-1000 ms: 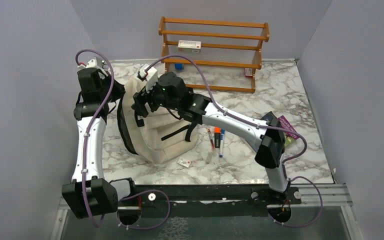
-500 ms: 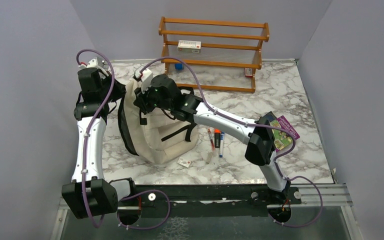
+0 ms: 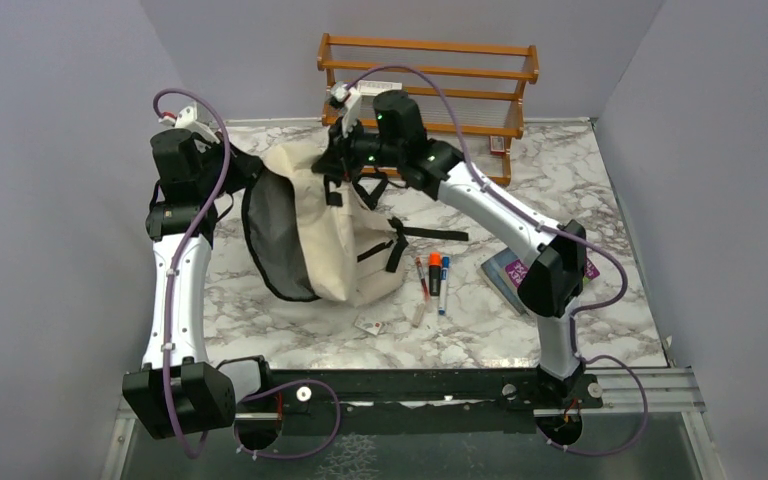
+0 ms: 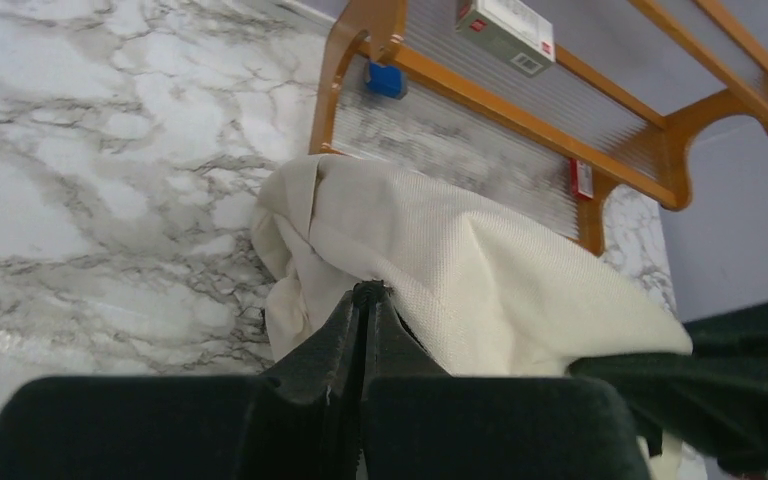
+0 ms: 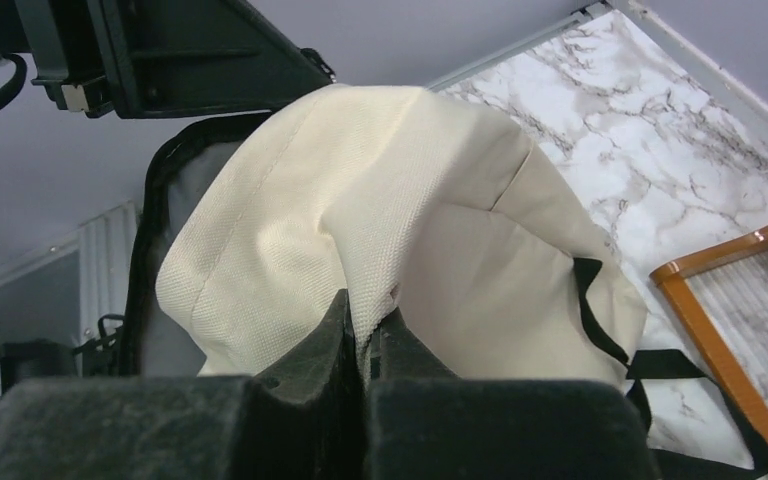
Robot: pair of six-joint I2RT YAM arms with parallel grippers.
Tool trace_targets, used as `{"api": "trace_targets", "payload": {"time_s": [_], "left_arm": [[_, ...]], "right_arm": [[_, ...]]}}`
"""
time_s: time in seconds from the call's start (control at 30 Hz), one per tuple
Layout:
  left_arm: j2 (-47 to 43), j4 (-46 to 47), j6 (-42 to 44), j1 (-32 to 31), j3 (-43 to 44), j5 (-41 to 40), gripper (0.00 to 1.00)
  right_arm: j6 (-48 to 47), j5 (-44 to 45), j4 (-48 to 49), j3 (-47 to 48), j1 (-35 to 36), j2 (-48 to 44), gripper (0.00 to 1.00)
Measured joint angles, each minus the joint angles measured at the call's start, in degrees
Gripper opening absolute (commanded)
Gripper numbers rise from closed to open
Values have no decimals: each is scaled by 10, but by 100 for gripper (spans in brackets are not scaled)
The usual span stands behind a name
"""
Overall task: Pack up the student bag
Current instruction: Unzip the student bag at the center of the board.
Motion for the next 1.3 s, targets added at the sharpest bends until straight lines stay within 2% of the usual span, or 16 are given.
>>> {"api": "trace_targets", "payload": {"time_s": [0.2,0.5,0.7,1.07,1.3], "left_arm": [[-3,49,-8,-2,-4,67,0],[-9,100,-12,-5,-41,130,0],[-17,147,-17,-9,-79,160,0],[-29,208,-23,-8,-155,162,0],[-28,235,-47,-9,-212,141,0]], "right_arm": [[-40,-156,-64,61,-77,0,0],[-63,-340,-81,79,-129,0,0],[-34,-448,-65,87,-145,5,0],[64,-522,31,87,-153,7,0],[91,-526,47,87,-154,10,0]]}}
